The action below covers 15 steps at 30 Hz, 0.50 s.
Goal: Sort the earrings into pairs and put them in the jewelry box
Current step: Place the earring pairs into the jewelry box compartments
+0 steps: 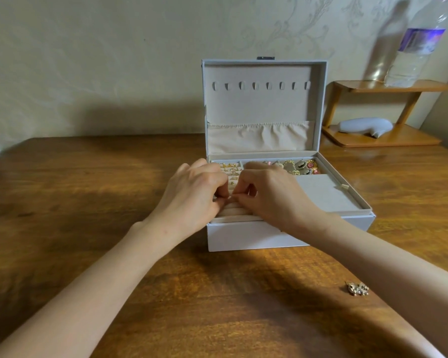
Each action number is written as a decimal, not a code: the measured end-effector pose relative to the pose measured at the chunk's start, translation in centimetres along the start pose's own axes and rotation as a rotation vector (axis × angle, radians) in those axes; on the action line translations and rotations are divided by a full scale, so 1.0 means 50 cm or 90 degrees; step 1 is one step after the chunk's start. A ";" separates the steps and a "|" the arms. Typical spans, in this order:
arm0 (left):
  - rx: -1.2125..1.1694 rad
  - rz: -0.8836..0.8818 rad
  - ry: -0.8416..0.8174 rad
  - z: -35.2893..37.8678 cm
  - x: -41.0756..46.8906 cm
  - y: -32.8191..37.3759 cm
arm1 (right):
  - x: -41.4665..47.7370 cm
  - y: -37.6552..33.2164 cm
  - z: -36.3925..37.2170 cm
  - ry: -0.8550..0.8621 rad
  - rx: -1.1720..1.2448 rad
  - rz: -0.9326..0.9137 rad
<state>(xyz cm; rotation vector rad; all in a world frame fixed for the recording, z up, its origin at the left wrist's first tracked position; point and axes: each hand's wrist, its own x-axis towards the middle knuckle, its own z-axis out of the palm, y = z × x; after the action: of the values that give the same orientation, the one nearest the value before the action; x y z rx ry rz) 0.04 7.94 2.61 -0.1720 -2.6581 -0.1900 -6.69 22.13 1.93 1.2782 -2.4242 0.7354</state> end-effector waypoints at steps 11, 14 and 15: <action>-0.003 -0.012 0.050 0.011 -0.003 -0.001 | -0.027 0.015 -0.005 -0.004 0.059 -0.050; 0.004 -0.006 0.038 0.006 -0.005 0.002 | -0.031 0.014 -0.011 -0.006 0.068 -0.041; 0.006 -0.004 0.029 0.002 -0.007 0.002 | -0.034 0.016 -0.015 0.005 0.083 -0.031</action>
<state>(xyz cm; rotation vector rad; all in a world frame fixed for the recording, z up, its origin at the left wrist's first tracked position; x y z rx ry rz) 0.30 8.05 2.36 -0.1543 -2.6146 -0.1823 -6.37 24.09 1.48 1.3739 -2.3642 0.8967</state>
